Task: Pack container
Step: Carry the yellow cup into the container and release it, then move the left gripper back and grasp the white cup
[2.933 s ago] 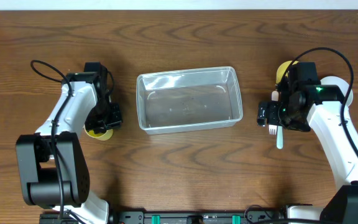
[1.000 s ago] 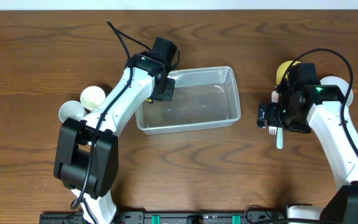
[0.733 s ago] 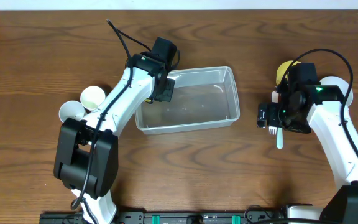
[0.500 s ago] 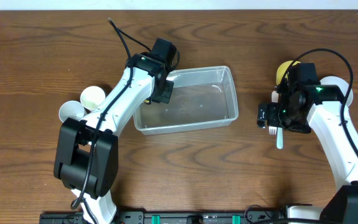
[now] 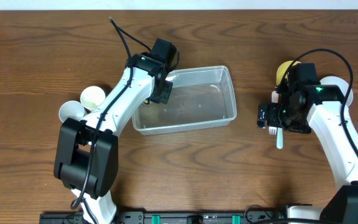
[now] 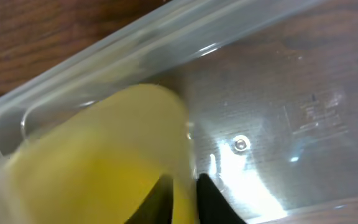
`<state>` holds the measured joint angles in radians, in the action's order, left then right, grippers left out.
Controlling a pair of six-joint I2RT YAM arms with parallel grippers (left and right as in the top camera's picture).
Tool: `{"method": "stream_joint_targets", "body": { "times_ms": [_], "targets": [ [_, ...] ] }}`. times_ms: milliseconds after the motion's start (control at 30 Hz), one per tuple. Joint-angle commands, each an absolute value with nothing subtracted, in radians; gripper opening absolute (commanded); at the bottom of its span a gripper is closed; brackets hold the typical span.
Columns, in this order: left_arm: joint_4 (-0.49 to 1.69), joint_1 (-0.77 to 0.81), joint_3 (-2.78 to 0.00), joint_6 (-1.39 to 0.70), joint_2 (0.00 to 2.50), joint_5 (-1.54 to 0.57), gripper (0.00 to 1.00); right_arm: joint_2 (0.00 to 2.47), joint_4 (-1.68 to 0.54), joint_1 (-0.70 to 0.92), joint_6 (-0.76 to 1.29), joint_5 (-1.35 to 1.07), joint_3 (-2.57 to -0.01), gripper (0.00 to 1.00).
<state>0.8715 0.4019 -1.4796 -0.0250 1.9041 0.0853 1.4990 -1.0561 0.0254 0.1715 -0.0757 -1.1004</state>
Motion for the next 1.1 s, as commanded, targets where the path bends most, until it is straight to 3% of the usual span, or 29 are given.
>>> {"method": "stream_joint_targets", "body": {
  "times_ms": [0,167,233,500,700,933,1000,1067],
  "targets": [
    [0.877,0.398,-1.475,-0.019,1.905,0.033,0.17,1.506,-1.060,0.020,0.156,-0.079,-1.111,0.99],
    [0.873,0.398,-1.463,-0.019,1.908,0.034,0.17,1.506,-1.063,0.020,0.156,-0.079,-1.111,0.99],
    [0.873,0.398,-1.460,-0.020,1.908,0.034,0.24,1.506,-1.063,0.020,0.156,-0.079,-1.111,0.99],
    [0.913,0.405,-1.509,-0.020,1.849,0.034,0.25,1.506,-1.063,0.020,0.156,-0.079,-1.111,0.99],
    [0.969,0.385,-1.582,-0.019,1.686,0.074,0.39,1.506,-1.063,0.020,0.155,-0.079,-1.111,0.99],
    [1.028,0.190,-1.562,-0.116,1.627,0.109,0.40,1.506,-1.063,0.020,0.149,-0.079,-1.111,0.99],
    [1.025,0.120,-1.540,-0.158,1.648,0.079,0.52,1.506,-1.063,0.020,0.144,-0.079,-1.111,0.99],
    [1.015,0.059,-1.521,-0.159,1.682,0.019,0.57,1.506,-1.063,0.020,0.144,-0.079,-1.111,0.99]
  ]
}}
